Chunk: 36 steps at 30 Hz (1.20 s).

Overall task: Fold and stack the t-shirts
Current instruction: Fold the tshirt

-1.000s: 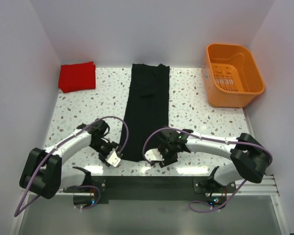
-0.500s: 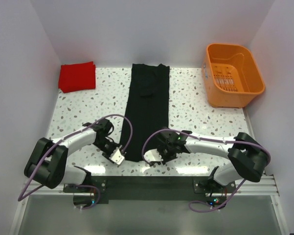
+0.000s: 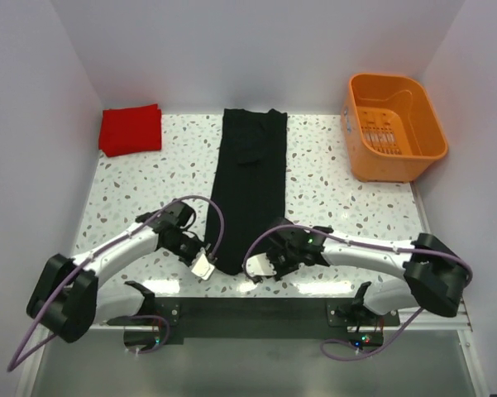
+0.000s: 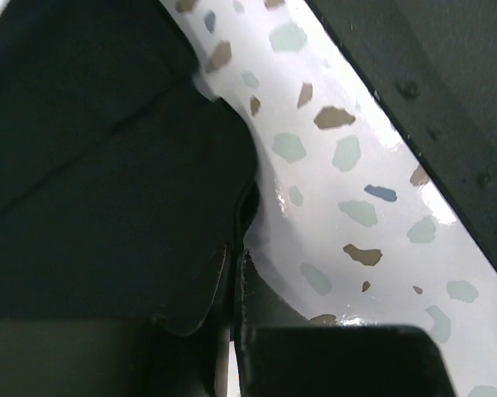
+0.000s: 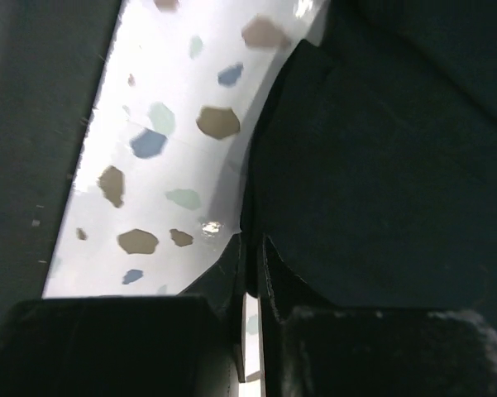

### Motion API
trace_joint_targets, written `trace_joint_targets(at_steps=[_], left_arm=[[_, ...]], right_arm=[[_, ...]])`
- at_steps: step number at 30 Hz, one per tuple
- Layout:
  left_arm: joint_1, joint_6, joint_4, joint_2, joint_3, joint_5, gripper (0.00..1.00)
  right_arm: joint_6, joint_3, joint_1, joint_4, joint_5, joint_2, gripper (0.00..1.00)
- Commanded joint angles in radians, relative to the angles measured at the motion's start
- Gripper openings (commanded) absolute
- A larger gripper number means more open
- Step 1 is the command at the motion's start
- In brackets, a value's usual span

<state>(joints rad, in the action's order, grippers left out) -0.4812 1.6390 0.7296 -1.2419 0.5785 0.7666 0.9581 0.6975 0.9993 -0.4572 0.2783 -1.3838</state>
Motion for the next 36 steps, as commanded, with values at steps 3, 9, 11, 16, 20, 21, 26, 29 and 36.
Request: trace_joint_targets(at_steps=[3, 9, 11, 16, 20, 21, 26, 29, 36], left_arm=[[-0.02, -0.114, 0.07, 0.14, 0.047, 0.099, 0.0], [0.058, -0.174, 0.028, 0.04, 0.178, 0.102, 0.0], [0.102, -0.156, 0.022, -0.04, 0.247, 0.121, 0.0], [0.162, -0.16, -0.025, -0.203, 0.432, 0.137, 0.0], [0.184, -0.133, -0.047, -0.329, 0.546, 0.129, 0.0], [0.185, -0.13, -0.073, -0.371, 0.561, 0.125, 0.0], [0.217, -0.133, -0.122, -0.499, 0.682, 0.12, 0.0], [0.23, -0.13, -0.142, -0.577, 0.756, 0.114, 0.0], [0.248, -0.13, -0.18, -0.749, 0.911, 0.099, 0.0]], right_arm=[[-0.09, 0.04, 0.052, -0.066, 0.047, 0.15, 0.0], [-0.019, 0.129, -0.12, -0.081, 0.055, 0.125, 0.0], [0.031, 0.166, -0.186, -0.099, 0.084, 0.085, 0.0], [0.108, 0.302, -0.3, -0.098, 0.136, -0.026, 0.0], [0.139, 0.42, -0.411, -0.083, 0.16, -0.155, 0.0], [0.151, 0.468, -0.428, -0.084, 0.167, -0.208, 0.0], [0.208, 0.632, -0.51, -0.107, 0.188, -0.36, 0.0], [0.225, 0.726, -0.542, -0.126, 0.196, -0.44, 0.0], [0.254, 0.872, -0.585, -0.15, 0.191, -0.572, 0.0]])
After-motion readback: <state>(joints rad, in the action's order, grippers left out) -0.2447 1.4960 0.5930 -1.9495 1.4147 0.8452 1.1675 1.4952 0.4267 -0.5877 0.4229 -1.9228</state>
